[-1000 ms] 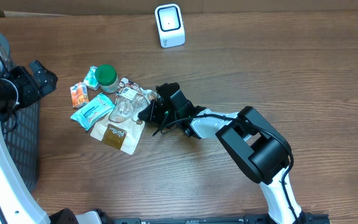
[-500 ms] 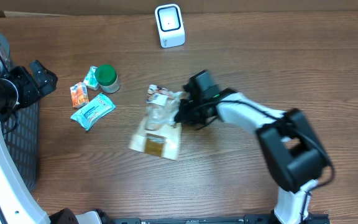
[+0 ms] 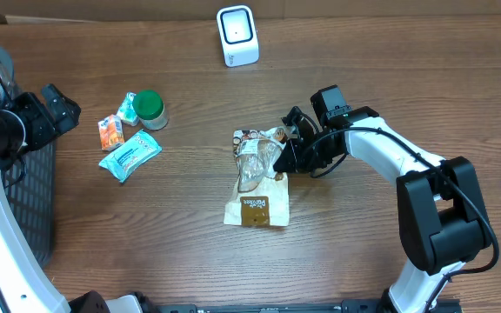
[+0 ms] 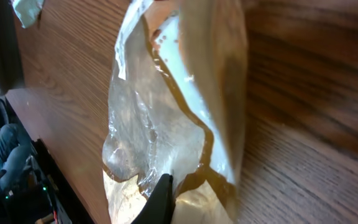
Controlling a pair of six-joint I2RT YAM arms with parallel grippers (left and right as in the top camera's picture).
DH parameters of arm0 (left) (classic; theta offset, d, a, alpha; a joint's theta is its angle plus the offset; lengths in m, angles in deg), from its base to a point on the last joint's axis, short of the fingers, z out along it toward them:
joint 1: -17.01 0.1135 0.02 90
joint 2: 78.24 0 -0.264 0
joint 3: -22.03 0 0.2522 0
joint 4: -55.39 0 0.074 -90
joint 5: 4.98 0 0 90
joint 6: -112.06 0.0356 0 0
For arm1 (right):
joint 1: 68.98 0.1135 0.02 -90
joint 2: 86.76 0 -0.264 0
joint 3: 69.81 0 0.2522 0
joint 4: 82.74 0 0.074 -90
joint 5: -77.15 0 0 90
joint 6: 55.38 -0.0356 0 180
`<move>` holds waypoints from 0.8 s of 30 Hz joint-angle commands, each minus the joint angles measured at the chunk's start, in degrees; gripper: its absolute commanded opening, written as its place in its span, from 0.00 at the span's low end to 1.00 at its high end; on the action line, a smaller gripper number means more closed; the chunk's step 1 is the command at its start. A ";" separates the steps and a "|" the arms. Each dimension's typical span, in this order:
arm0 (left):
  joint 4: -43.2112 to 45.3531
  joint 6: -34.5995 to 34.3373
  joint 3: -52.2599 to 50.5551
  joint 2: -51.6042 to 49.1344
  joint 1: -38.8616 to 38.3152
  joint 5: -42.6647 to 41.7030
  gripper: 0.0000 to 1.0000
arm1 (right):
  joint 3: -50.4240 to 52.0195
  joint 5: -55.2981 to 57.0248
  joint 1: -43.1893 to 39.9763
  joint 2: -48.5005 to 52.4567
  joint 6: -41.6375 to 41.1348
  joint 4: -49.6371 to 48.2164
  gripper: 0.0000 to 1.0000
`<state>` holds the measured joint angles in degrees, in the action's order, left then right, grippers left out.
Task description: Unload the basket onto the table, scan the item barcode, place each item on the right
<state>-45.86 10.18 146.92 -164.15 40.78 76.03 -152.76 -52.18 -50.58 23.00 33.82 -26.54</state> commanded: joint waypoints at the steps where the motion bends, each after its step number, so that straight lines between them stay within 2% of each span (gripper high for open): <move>1: 0.11 -0.55 0.37 0.85 0.22 0.15 1.00 | 0.13 0.20 -0.13 -1.09 0.81 0.33 0.04; 10: 3.96 -0.61 0.37 0.85 0.22 0.09 1.00 | 0.11 0.24 -0.11 -1.09 0.83 1.16 0.04; 16: 8.41 -6.27 0.37 0.85 0.22 -4.37 1.00 | 0.13 0.22 -0.11 -1.09 0.85 1.36 0.04; 17: 8.33 -5.62 0.37 0.85 0.22 -5.81 0.93 | 0.11 0.24 -0.11 -1.09 0.85 1.38 0.04; 19: 7.21 -1.84 -0.02 0.50 -0.37 -13.20 0.68 | 0.11 0.24 -0.11 -1.09 0.87 1.38 0.04; 20: 6.62 -0.02 -0.52 0.26 -1.09 -16.37 0.59 | 0.11 0.24 -0.11 -1.09 0.87 1.33 0.04; 22: 5.40 2.78 -3.50 -0.13 -4.50 -19.10 0.10 | 0.11 0.22 -0.11 -1.09 0.83 0.76 0.04; 23: 5.38 2.93 -5.81 -0.13 -6.45 -18.93 0.04 | 0.11 0.22 -0.15 -1.09 0.85 0.70 0.04; 24: 5.86 2.97 -8.61 -0.15 -8.50 -18.99 0.04 | 0.11 0.24 -0.15 -1.09 0.85 0.59 0.04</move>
<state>-39.89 9.44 144.34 -163.98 37.63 63.46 -152.76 -51.61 -50.56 23.00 34.20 -25.56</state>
